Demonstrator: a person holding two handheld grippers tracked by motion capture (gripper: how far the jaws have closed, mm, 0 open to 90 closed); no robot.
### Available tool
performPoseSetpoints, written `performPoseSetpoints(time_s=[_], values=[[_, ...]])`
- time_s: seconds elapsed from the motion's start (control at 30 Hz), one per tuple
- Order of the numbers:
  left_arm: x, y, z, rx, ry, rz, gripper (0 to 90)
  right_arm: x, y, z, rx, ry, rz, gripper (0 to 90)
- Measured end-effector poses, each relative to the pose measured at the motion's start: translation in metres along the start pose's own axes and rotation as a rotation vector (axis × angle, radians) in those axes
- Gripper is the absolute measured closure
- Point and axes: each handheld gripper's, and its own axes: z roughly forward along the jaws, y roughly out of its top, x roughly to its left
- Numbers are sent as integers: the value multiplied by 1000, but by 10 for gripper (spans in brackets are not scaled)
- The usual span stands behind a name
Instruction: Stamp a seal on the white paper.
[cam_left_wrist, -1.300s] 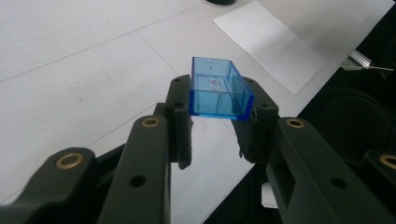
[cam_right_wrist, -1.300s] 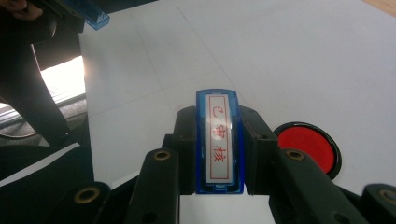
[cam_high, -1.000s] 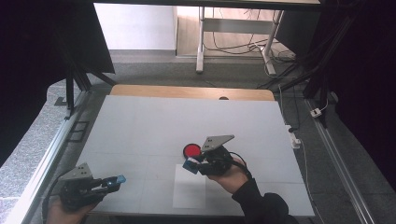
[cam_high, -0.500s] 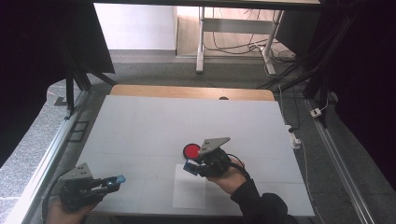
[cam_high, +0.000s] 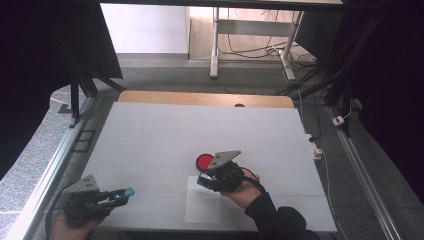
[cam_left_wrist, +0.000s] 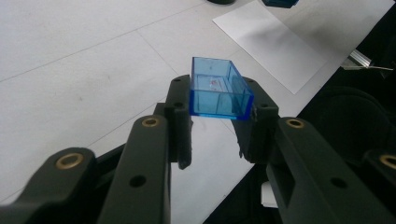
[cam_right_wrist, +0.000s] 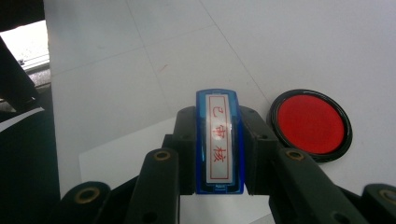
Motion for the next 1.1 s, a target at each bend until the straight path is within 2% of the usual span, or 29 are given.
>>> performPoseSetpoints(time_s=[0.4,0.83,1.1], values=[[0,0,0,0,1,1,686,1,-2,9,28,-2,14,712],[0,0,0,0,0,1,687,3,-6,22,79,2,-24,712],[0,0,0,1,0,3,687,5,-8,26,99,20,-11,712]])
